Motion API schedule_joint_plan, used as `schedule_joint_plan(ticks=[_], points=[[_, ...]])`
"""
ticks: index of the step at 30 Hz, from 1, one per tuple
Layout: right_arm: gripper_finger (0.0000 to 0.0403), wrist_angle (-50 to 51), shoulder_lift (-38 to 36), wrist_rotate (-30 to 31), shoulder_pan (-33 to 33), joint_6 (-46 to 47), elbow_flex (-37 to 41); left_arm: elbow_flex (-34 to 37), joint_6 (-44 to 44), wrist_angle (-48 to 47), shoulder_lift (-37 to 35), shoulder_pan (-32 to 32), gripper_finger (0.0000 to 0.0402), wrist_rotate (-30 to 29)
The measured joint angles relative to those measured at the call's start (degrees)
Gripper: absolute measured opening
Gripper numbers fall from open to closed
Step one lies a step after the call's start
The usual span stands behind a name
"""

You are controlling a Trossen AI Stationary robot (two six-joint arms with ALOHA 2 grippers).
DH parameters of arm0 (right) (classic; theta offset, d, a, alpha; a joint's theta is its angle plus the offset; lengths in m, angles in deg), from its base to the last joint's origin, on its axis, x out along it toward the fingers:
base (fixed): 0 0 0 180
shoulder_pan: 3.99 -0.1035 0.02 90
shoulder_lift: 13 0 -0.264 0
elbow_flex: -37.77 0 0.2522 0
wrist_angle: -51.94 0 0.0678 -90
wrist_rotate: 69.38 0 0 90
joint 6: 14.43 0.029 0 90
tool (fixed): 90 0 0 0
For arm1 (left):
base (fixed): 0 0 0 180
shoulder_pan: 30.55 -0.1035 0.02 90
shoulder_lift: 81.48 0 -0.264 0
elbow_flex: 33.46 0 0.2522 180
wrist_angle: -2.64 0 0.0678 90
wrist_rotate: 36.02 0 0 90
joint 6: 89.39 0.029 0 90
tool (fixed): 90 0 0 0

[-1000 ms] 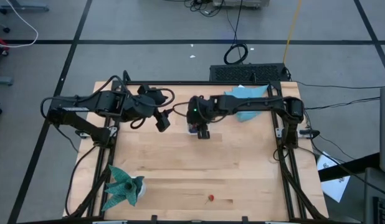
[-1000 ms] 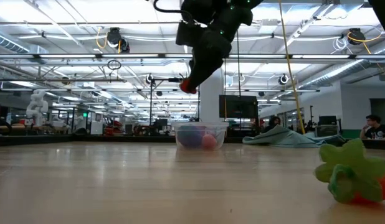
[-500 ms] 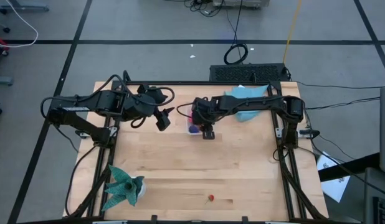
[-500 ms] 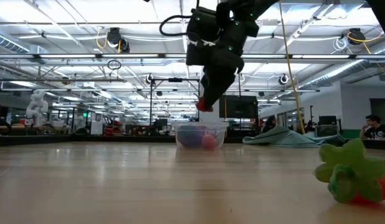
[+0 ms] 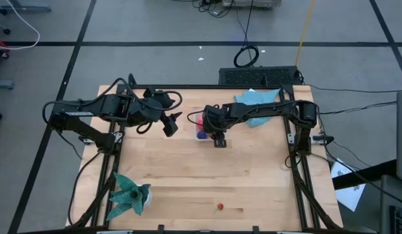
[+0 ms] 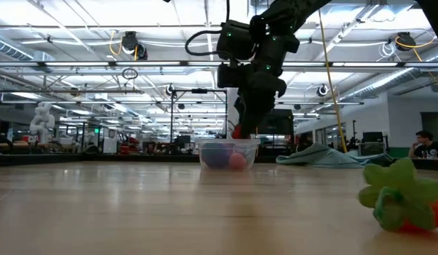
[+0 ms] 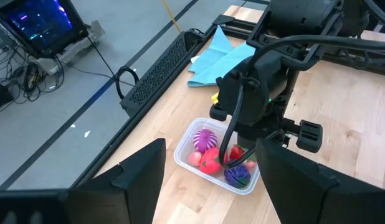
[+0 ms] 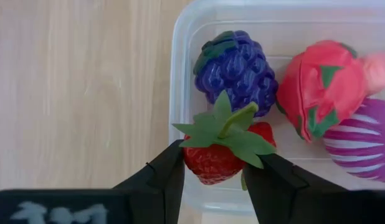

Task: Pick and placing Produce into tupperware
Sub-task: Put the top red strawberry into the transparent bin

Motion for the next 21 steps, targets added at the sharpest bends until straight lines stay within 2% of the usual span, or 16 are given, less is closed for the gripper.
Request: schedule_joint_plan(ticks=[8, 18, 21], points=[[0.0143, -3.57, 0.01, 0.14, 0.13, 0.25, 0.15, 0.00, 0.00, 0.00, 0.00, 0.00, 0.0255, 0.02], [0.0211, -4.25, 0.00, 0.73, 0.22, -0.08, 0.15, 0.00, 0.02, 0.00, 0.00, 0.00, 0.0255, 0.55], [0.0221, -4.47, 0.00, 3.57, 0.20, -1.30, 0.15, 0.00, 0.02, 0.00, 0.00, 0.00, 0.0255, 0.55]])
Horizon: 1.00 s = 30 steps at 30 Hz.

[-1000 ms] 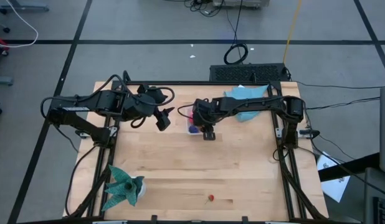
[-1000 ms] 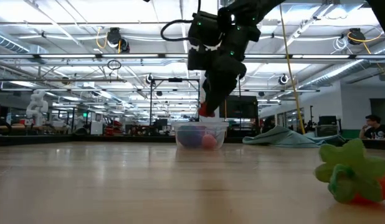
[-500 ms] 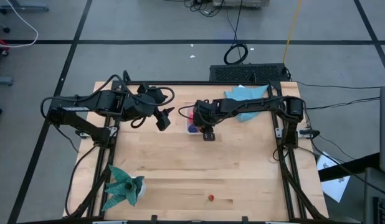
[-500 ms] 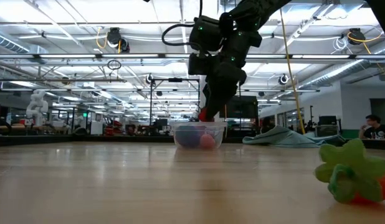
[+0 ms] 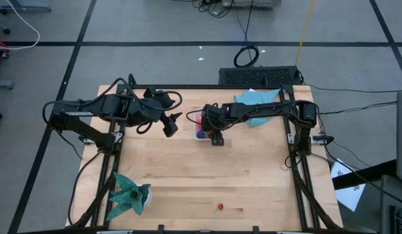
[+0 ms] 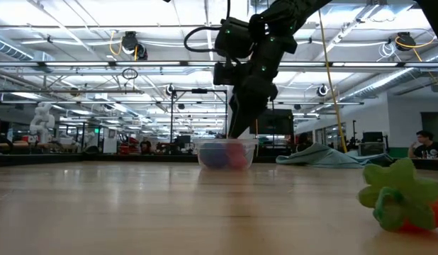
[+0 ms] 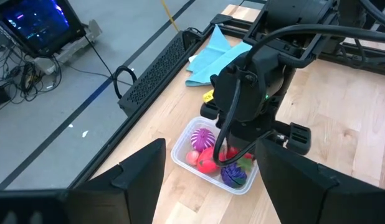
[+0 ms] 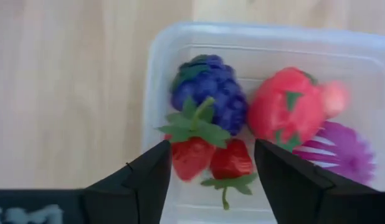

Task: Pick and placing Produce into tupperware
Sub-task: Put the top red strawberry into the transparent bin, then put the red strawberry into the transparent bin

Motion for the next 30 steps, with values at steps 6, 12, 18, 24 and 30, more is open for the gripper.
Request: schedule_joint_plan(ticks=[6, 12, 18, 24, 30], points=[[0.0224, 4.70, 0.00, 4.84, -0.49, -2.67, -4.75, 0.00, 0.02, 0.00, 0.00, 0.00, 0.0255, 0.02], [0.0224, 13.71, -1.04, 4.65, -4.51, -1.35, -12.36, 0.00, -0.07, -0.02, 0.00, 0.00, 0.0255, 0.04], [0.0224, 19.01, -5.58, 0.71, -13.54, 8.45, -12.90, 0.00, -1.11, -0.07, 0.00, 0.00, 0.0255, 0.15], [0.0224, 19.06, -6.61, -9.08, -27.64, 19.54, -12.79, 0.00, -1.18, -0.99, 0.00, 0.07, 0.0255, 0.20], [0.0224, 9.59, -5.97, -9.10, -39.49, 26.86, -9.77, 0.00, -3.48, -1.03, 0.00, 0.58, 0.0255, 0.66]])
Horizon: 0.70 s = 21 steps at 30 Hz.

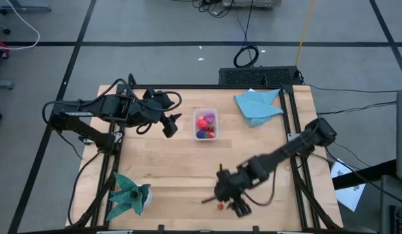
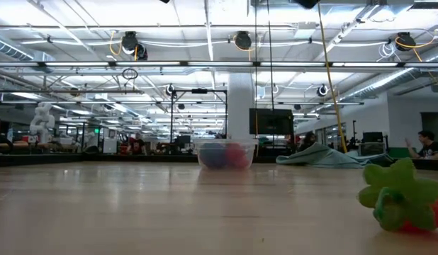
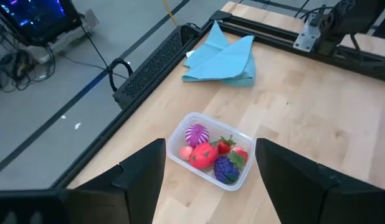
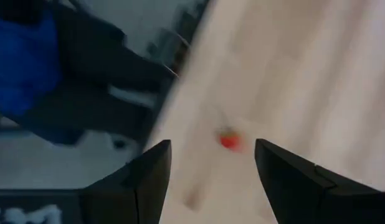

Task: Pick and placing Produce into tupperware
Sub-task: Put the red strawberry into the transparent bin

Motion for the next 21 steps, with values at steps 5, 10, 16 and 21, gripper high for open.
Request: schedule_joint_plan(ticks=[5, 10, 16, 21], points=[[0.0224, -15.83, 0.04, -0.28, -3.47, 7.96, 7.09, 0.00, -2.46, 0.04, 0.00, 0.52, 0.0255, 0.17], [0.0224, -20.36, 0.11, -0.26, -2.80, 10.86, 11.54, 0.00, -4.74, 0.04, 0.00, 1.25, 0.0255, 0.15], [0.0224, -21.92, 3.08, -1.89, -1.28, 9.62, 12.21, 0.00, -5.16, 0.04, 0.00, 2.26, 0.0255, 0.01], [0.0224, -21.57, 6.67, -5.10, -0.18, 7.99, 12.22, 0.00, -5.13, 0.02, 0.00, 2.40, 0.0255, -0.22]])
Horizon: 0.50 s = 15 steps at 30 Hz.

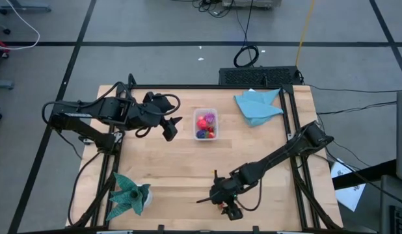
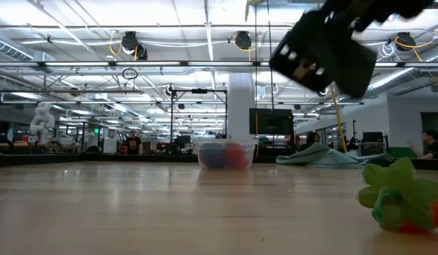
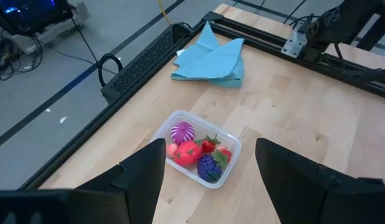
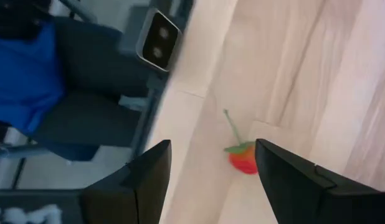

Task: Pick and placing Produce into tupperware
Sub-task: Put the red strawberry into the transparent bin

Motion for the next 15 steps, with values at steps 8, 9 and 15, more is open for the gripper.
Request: schedule_joint_plan(ticks=[8, 9, 15], points=[[0.0224, 1.08, 4.25, -1.08, 0.69, -3.98, -0.04, 0.00, 0.02, 0.00, 0.00, 0.00, 0.0255, -0.04], [0.0224, 1.42, 4.65, -0.99, 0.70, -4.39, -0.04, 0.00, 0.02, 0.00, 0.00, 0.00, 0.0255, -0.03], [0.0224, 1.81, 6.17, 0.37, 0.86, -6.37, -0.09, 0.00, 0.00, 0.00, 0.00, 0.00, 0.0255, -0.02]])
